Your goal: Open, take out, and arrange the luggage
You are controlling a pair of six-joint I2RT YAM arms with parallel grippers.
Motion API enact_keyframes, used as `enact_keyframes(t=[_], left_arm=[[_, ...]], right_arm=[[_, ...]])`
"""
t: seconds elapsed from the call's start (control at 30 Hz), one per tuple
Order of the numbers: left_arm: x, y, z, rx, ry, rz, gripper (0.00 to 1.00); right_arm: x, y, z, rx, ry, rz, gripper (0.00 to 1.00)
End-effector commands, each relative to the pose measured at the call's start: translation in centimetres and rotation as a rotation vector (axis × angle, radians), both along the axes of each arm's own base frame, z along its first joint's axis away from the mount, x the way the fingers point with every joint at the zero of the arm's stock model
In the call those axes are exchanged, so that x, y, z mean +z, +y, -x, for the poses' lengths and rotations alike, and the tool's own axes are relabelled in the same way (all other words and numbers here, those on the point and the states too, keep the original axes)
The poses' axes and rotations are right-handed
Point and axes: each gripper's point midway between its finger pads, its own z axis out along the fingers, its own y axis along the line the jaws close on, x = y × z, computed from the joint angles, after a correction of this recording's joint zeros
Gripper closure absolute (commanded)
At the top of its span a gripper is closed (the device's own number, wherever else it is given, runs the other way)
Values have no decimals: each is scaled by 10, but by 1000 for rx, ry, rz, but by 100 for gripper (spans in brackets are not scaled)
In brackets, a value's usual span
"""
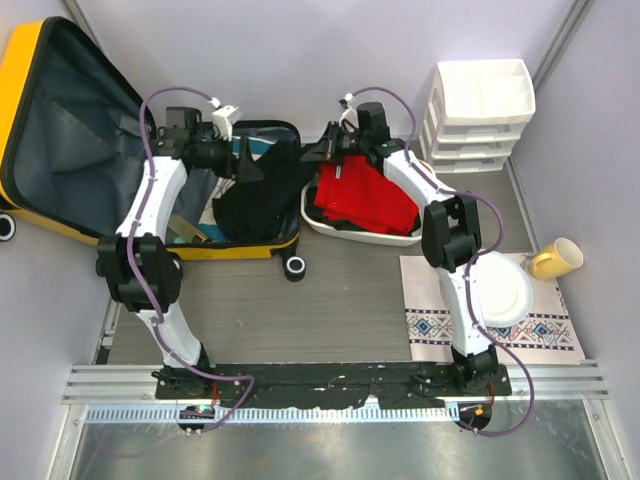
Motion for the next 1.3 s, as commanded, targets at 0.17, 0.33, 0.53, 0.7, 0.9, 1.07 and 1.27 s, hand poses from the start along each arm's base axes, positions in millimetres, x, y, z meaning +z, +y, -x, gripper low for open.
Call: enact_keyframes(t=[0.17, 0.33, 0.53, 0.7, 0.9, 1.07, 1.27], left_arm=[[-32, 83, 18, 408, 263, 42, 27], [-62, 90, 27, 527, 385, 114, 27], [-72, 63, 24, 516, 442, 234, 25], [-66, 36, 7, 482, 404, 301, 23], [-74, 2, -5, 447, 447, 329, 22], [-90, -3, 0, 497, 511, 342, 12], [-107, -8, 0, 559, 566, 417, 10]], right_arm=[[108, -46, -4, -90, -261, -30, 99], [108, -65, -11, -130, -288, 7, 99], [116, -94, -24, -202, -302, 24, 99], [117, -107, -24, -222, -307, 41, 99], [119, -111, -22, -231, -308, 52, 99], [121, -117, -21, -245, -306, 64, 99], [118, -120, -17, -242, -303, 75, 99]])
